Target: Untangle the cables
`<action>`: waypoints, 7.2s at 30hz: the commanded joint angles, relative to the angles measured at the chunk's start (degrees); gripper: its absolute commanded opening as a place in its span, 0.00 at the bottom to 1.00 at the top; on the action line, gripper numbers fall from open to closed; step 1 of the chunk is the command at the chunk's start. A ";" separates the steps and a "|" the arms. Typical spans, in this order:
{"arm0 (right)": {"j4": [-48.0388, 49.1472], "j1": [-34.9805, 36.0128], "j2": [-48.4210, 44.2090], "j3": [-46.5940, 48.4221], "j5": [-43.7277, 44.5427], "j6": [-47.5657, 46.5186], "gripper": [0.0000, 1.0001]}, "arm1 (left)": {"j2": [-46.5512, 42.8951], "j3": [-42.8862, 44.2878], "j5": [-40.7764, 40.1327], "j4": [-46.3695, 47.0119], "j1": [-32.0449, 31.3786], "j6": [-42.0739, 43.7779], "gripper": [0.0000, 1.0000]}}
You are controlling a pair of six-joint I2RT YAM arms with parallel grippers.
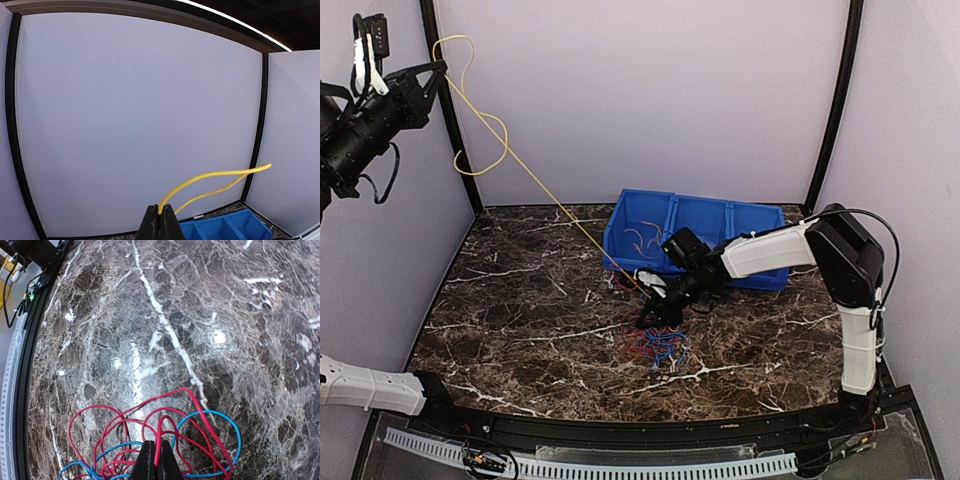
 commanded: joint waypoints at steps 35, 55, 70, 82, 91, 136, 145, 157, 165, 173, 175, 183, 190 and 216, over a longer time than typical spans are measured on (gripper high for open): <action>-5.71 -0.43 1.09 2.11 -0.41 0.67 0.20 | 7.46 34.11 -10.65 1.30 -0.13 12.83 0.00; -6.16 -1.18 2.69 1.79 4.05 1.00 0.00 | 8.98 37.43 -14.05 3.28 -0.18 15.80 0.00; -6.67 -6.49 -7.36 -9.20 9.94 -3.05 0.00 | 8.15 34.03 -17.13 4.09 -0.23 18.63 0.00; -11.52 -15.75 -13.34 -17.07 16.46 -10.32 0.00 | 5.36 32.54 -18.45 5.38 -0.36 20.80 0.00; -11.85 -17.98 -18.75 -21.35 17.67 -10.77 0.00 | 5.35 29.01 -18.78 2.51 -0.36 19.96 0.00; -18.70 -5.15 -28.96 -12.02 11.70 -13.12 0.98 | 13.16 2.55 -7.84 -7.19 -0.17 -3.66 0.00; -13.73 -16.01 -39.57 -13.74 6.08 -7.98 0.99 | 20.28 11.40 -3.88 -16.50 -0.16 -9.47 0.00; -6.15 -28.22 -45.16 -29.69 -3.80 -7.52 0.99 | 27.27 27.46 8.58 -16.54 -0.18 -11.73 0.00; -5.15 -28.60 -43.13 -29.82 -3.66 -7.06 0.98 | 34.87 38.26 15.42 -9.94 -0.18 -10.63 0.00; -3.95 -28.59 -43.31 -30.83 -1.99 -7.12 0.98 | 45.24 48.15 14.65 -2.70 0.56 -8.19 0.00; -3.94 -28.55 -43.34 -30.95 -2.13 -7.36 0.98 | 46.59 48.20 15.69 0.83 1.29 -8.18 0.00; -4.03 -28.60 -42.72 -30.90 -1.75 -7.89 0.98 | 54.92 49.61 15.92 15.28 3.47 -7.82 0.00; -4.02 -28.59 -42.95 -31.14 -1.05 -8.25 0.98 | 57.97 51.54 16.75 22.12 7.01 -15.07 0.00; -6.87 -28.60 -39.37 -29.80 -2.39 -11.15 0.94 | 61.19 26.03 28.81 5.02 10.19 -16.51 0.00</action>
